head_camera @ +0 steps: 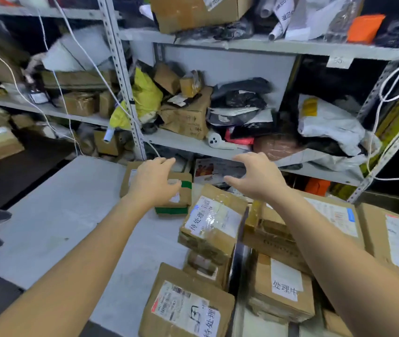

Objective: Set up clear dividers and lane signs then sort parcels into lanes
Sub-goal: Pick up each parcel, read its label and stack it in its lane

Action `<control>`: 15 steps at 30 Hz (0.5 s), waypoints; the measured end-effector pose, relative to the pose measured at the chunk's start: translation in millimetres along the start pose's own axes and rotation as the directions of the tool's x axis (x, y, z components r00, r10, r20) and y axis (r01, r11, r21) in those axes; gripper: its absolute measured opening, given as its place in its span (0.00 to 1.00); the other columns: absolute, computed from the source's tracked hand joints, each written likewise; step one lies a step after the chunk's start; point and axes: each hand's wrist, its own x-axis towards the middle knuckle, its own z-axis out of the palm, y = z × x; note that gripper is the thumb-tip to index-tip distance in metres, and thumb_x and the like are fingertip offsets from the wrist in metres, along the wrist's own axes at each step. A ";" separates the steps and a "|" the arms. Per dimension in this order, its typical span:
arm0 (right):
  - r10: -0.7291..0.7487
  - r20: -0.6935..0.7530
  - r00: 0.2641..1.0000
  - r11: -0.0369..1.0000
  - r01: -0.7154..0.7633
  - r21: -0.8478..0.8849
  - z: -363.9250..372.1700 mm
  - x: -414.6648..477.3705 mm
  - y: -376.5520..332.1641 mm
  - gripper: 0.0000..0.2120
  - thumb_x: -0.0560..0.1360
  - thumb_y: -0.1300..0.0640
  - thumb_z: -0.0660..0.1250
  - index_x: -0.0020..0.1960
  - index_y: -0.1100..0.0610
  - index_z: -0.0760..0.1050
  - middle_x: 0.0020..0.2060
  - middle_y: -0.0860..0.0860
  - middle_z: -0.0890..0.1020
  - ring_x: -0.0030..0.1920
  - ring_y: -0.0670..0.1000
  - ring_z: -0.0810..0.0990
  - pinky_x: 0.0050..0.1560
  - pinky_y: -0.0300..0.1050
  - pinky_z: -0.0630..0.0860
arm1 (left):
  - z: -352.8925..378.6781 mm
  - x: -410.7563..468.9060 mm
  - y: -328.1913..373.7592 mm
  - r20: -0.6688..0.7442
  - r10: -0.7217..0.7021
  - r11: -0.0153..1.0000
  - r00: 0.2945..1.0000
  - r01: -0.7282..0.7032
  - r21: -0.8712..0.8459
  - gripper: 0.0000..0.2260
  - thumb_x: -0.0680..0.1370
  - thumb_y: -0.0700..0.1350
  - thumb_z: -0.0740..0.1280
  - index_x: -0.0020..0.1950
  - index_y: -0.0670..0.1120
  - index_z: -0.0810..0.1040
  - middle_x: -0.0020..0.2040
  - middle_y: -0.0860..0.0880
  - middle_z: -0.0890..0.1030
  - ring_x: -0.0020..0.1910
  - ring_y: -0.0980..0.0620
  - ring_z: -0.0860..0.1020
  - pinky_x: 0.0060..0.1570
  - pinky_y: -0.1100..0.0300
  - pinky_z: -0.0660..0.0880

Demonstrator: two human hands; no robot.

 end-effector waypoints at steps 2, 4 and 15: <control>0.001 0.016 1.000 1.000 -0.001 0.018 14.9 20.1 -24.3 0.29 0.77 0.40 0.68 0.75 0.50 0.70 0.72 0.48 0.74 0.75 0.53 0.66 0.69 0.55 0.71 | 3.1 9.2 -37.9 0.008 -0.011 1.000 1.000 0.011 0.005 0.32 0.78 0.59 0.66 0.80 0.50 0.64 0.74 0.48 0.72 0.71 0.45 0.71 0.67 0.50 0.71; 0.010 0.028 1.000 1.000 -0.010 0.019 33.8 43.7 -49.3 0.30 0.77 0.39 0.68 0.74 0.50 0.71 0.71 0.48 0.75 0.74 0.53 0.68 0.70 0.57 0.71 | 7.7 21.2 -77.2 0.018 -0.023 1.000 1.000 0.024 -0.015 0.31 0.78 0.59 0.67 0.79 0.49 0.65 0.74 0.47 0.72 0.71 0.44 0.70 0.67 0.50 0.70; 0.215 0.209 0.954 0.977 -0.211 -0.040 174.5 185.2 -180.1 0.31 0.75 0.40 0.68 0.75 0.49 0.70 0.67 0.49 0.78 0.65 0.55 0.77 0.59 0.57 0.78 | 66.2 104.6 -279.0 0.175 -0.031 0.999 0.984 0.028 0.020 0.26 0.78 0.58 0.65 0.74 0.51 0.70 0.64 0.45 0.78 0.61 0.39 0.76 0.58 0.51 0.72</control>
